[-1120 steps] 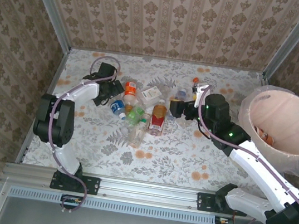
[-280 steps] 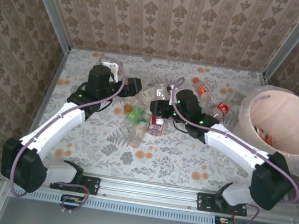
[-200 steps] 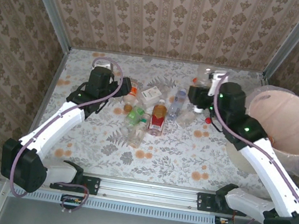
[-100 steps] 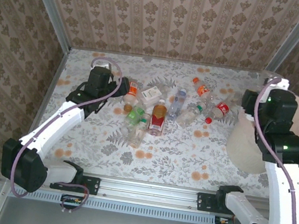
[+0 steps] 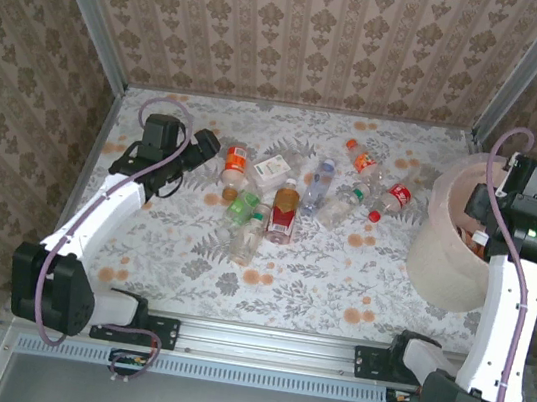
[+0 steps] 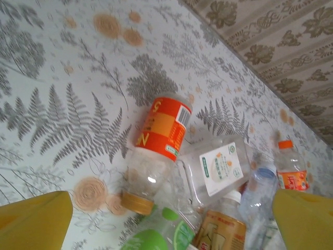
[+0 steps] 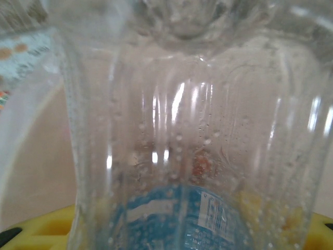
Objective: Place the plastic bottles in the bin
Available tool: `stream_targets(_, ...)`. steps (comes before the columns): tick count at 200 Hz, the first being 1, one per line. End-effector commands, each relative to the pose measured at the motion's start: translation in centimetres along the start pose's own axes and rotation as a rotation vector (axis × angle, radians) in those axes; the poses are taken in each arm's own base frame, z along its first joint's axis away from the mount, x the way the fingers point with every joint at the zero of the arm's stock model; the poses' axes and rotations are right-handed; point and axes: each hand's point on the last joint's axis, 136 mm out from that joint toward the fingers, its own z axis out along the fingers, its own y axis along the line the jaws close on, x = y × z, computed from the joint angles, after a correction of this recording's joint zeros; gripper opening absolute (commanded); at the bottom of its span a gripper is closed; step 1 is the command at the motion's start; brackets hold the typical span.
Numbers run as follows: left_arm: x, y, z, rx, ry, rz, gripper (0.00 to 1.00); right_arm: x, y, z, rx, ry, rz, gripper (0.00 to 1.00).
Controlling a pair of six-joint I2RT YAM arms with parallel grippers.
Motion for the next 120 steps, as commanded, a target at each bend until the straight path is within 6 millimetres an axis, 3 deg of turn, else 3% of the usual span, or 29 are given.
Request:
stream_targets(1, 1.5, 0.4, 0.7, 0.003, 0.095, -0.074, 1.0, 1.6, -2.3, 0.5, 0.115, 0.093, -0.028, 0.55)
stream_targets(26, 1.7, -0.7, 1.0, 0.068, 0.124, -0.064, 1.0, 2.2, -3.9, 1.3, 0.207, 0.131, -0.018, 0.6)
stream_targets(64, 2.3, 0.1, 1.4, 0.001, 0.182, -0.009, 1.0, 2.4, -6.3, 1.1, 0.364, 0.137, 0.013, 0.85)
stream_targets(98, 3.7, 0.7, 2.2, -0.012, 0.246, 0.006, 1.0, 1.8, -6.2, 0.6, 0.349, 0.096, 0.04, 0.91)
stream_targets(120, 4.3, 1.5, 2.7, -0.034, 0.266, 0.0, 1.0, 1.3, -5.0, 0.4, 0.277, 0.059, 0.055, 0.92)
